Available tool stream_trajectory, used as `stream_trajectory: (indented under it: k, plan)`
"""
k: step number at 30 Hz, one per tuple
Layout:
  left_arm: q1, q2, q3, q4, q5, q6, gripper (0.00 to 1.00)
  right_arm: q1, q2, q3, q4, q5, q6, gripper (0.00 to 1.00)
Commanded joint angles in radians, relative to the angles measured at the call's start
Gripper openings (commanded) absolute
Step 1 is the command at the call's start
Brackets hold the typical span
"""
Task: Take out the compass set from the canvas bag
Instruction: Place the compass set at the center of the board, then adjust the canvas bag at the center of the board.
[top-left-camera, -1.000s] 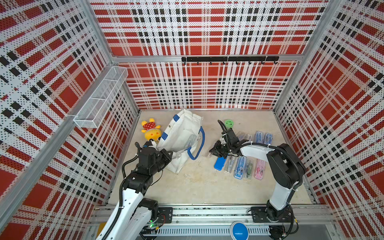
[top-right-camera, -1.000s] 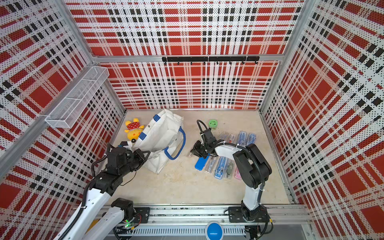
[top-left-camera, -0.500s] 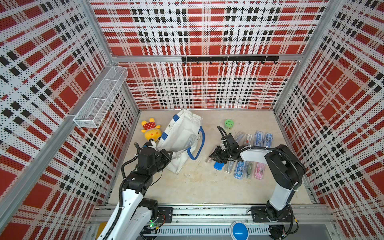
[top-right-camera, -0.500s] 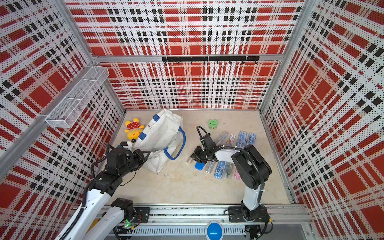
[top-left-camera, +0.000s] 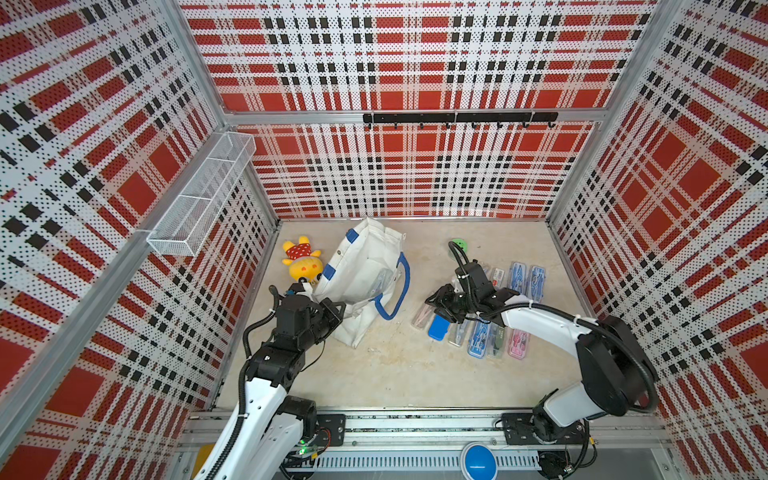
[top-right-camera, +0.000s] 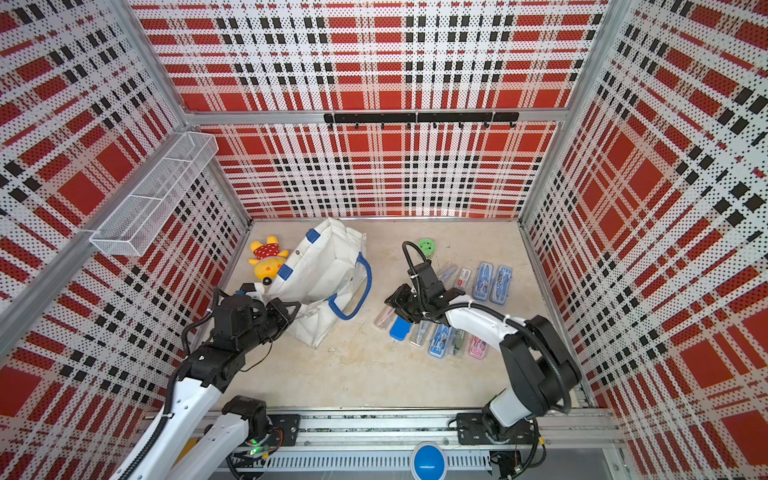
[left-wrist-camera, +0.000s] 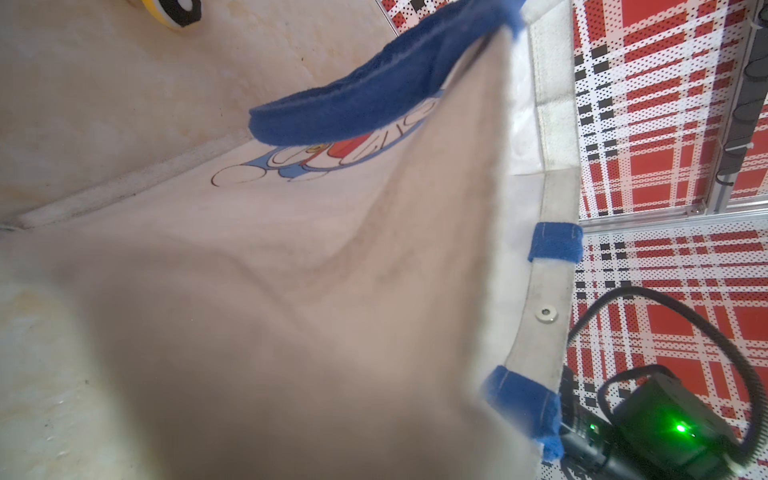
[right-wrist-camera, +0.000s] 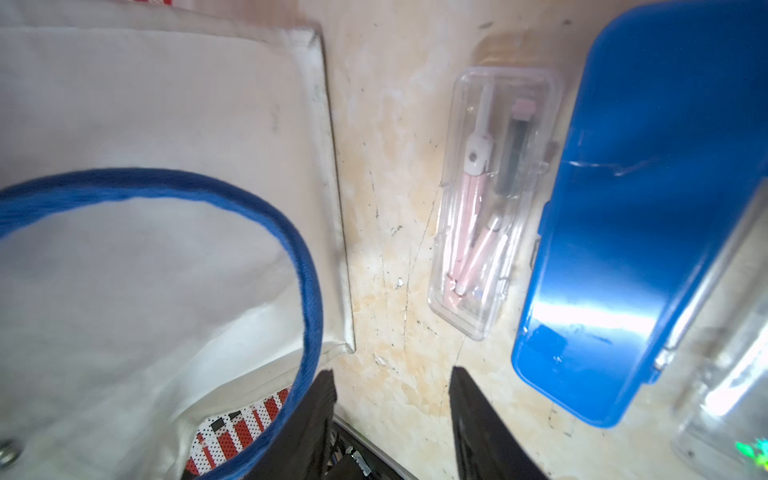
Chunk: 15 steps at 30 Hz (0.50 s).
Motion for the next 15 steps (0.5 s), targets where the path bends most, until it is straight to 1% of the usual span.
stream_trajectory:
  k: [1, 5, 8, 9, 11, 13, 15]
  plan:
    - [0.009, 0.012, 0.007, 0.025, 0.015, 0.039, 0.00, 0.006, -0.081, 0.022, -0.072, 0.082, -0.039, 0.48]
    - [-0.022, 0.034, 0.038, 0.009, 0.009, 0.099, 0.00, 0.014, -0.181, 0.091, -0.098, 0.173, -0.133, 0.49]
    - [-0.091, 0.052, 0.071, -0.007, -0.044, 0.155, 0.00, 0.034, -0.232, 0.191, -0.161, 0.277, -0.219, 0.48]
    - [-0.138, 0.061, 0.085, -0.013, -0.074, 0.176, 0.00, 0.039, -0.238, 0.229, -0.184, 0.302, -0.241, 0.48]
    - [-0.211, 0.080, 0.105, -0.015, -0.132, 0.214, 0.00, 0.039, -0.227, 0.297, -0.222, 0.313, -0.263, 0.48]
    - [-0.298, 0.098, 0.126, -0.015, -0.207, 0.256, 0.00, 0.041, -0.195, 0.368, -0.254, 0.294, -0.285, 0.46]
    - [-0.371, 0.113, 0.139, -0.010, -0.269, 0.295, 0.00, 0.050, -0.167, 0.405, -0.253, 0.270, -0.286, 0.45]
